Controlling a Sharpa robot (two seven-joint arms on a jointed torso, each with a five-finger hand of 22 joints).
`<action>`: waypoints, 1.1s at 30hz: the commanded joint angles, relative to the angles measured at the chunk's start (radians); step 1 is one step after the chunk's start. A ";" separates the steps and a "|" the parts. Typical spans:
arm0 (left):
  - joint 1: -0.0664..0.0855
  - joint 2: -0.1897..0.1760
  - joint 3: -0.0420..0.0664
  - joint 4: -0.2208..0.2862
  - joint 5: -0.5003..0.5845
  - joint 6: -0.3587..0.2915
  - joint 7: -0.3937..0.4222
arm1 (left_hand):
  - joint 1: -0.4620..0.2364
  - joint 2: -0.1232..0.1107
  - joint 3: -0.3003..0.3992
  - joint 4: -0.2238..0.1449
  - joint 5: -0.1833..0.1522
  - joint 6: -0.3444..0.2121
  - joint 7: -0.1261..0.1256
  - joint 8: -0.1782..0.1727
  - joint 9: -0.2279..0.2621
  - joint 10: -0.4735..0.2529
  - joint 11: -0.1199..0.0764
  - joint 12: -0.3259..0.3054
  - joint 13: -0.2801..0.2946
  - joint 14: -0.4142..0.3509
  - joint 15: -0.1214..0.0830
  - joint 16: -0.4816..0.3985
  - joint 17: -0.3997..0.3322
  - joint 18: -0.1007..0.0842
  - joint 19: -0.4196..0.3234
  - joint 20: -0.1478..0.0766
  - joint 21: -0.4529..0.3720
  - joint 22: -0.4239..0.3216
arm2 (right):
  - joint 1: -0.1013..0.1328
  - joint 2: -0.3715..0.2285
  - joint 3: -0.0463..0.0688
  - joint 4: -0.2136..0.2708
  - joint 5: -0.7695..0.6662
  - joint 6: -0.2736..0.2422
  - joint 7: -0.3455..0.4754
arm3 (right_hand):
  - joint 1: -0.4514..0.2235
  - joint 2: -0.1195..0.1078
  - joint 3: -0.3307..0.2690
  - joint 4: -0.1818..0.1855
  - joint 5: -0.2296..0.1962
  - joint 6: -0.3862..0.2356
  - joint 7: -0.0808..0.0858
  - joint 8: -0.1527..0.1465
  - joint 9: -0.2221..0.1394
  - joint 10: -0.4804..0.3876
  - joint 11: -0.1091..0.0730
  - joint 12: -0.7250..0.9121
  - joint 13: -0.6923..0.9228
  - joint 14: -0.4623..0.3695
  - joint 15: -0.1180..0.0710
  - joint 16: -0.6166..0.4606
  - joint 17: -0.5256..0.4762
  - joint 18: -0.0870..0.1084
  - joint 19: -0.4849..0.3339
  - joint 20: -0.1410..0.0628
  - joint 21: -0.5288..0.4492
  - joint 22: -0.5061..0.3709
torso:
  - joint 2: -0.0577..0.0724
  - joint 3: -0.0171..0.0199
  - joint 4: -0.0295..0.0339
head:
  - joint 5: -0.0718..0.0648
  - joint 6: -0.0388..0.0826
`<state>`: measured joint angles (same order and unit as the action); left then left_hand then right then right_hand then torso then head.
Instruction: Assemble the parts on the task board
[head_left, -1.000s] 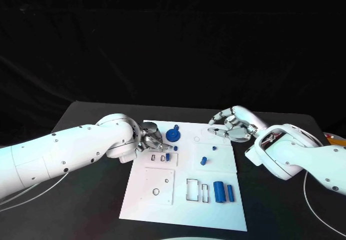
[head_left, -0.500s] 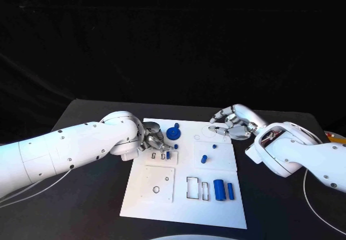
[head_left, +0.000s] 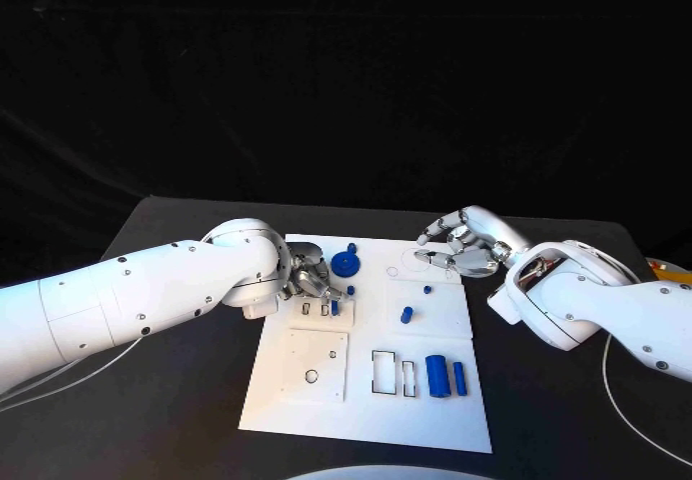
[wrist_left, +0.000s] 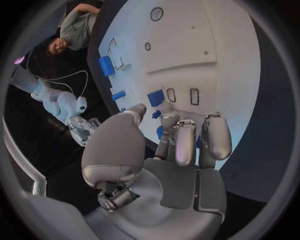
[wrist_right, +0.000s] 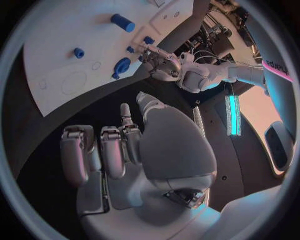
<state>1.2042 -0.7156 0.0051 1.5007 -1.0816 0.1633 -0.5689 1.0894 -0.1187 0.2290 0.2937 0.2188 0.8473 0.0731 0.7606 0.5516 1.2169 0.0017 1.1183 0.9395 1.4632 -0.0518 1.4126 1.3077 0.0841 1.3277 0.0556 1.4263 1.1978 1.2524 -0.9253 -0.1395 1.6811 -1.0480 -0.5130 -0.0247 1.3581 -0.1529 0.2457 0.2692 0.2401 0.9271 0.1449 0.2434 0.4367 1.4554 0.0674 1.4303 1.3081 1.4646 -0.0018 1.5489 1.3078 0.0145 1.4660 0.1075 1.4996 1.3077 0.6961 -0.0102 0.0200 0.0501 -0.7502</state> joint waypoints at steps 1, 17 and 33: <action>0.002 0.004 0.000 0.003 -0.008 0.026 -0.012 | 0.007 0.005 0.004 0.001 0.005 -0.007 -0.004 0.007 0.002 -0.002 -0.002 0.002 -0.001 0.040 -0.007 -0.001 0.014 -0.008 0.008 -0.002 0.005 0.002 | -0.001 0.001 0.000 0.000 -0.004 0.017 -0.008 | -0.007 -0.004 -0.001 0.006 0.005 -0.006 0.000 0.004 0.001 0.001 -0.005 -0.002 0.129 0.088 -0.007 -0.004 0.181 0.006 0.058 -0.009 -0.003 0.213 | 0.000 -0.0003 0.0015 | 0.000 -0.003; 0.002 0.013 0.000 0.001 0.002 0.050 -0.017 | 0.056 0.013 0.052 0.000 0.008 -0.019 -0.005 0.011 0.020 -0.009 -0.004 -0.001 -0.004 0.040 -0.009 -0.002 0.014 -0.008 0.007 -0.002 0.007 0.007 | -0.004 0.007 -0.001 -0.005 -0.002 0.022 -0.010 | -0.005 -0.001 0.001 0.006 0.010 -0.007 -0.001 0.005 0.003 0.003 -0.006 0.000 0.130 0.087 -0.007 -0.005 0.180 0.007 0.058 -0.009 -0.004 0.212 | 0.000 0.0002 0.0004 | 0.000 -0.009; 0.002 0.012 -0.001 -0.005 0.132 0.053 -0.010 | 0.160 -0.001 0.295 -0.002 0.004 -0.031 -0.010 0.027 0.071 -0.010 -0.010 -0.006 -0.009 0.041 -0.014 -0.002 0.015 -0.009 0.007 -0.005 0.013 0.020 | -0.006 0.011 -0.001 -0.010 -0.001 0.023 -0.010 | -0.006 0.000 0.001 0.007 0.010 -0.007 -0.001 0.007 0.003 0.003 -0.006 0.000 0.130 0.087 -0.007 -0.005 0.178 0.007 0.057 -0.010 -0.006 0.211 | 0.000 0.0008 0.0003 | 0.000 -0.010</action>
<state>1.2057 -0.7050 0.0047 1.4958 -1.0234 0.2028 -0.5842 1.2337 -0.1252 0.5081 0.2943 0.2230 0.8212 0.0663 0.7818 0.6143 1.2097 -0.0055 1.1152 0.9300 1.4645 -0.0580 1.4126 1.3075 0.0842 1.3314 0.0519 1.4338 1.2161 1.2475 -0.9151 -0.1401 1.6716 -1.0474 -0.5040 -0.0335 1.3581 -0.1529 0.2457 0.2692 0.2460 0.9271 0.1449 0.2434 0.4393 1.4554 0.0673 1.4303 1.3077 1.4646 -0.0019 1.5489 1.3075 0.0146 1.4660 0.1075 1.4997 1.3073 0.6955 -0.0095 0.0208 0.0501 -0.7599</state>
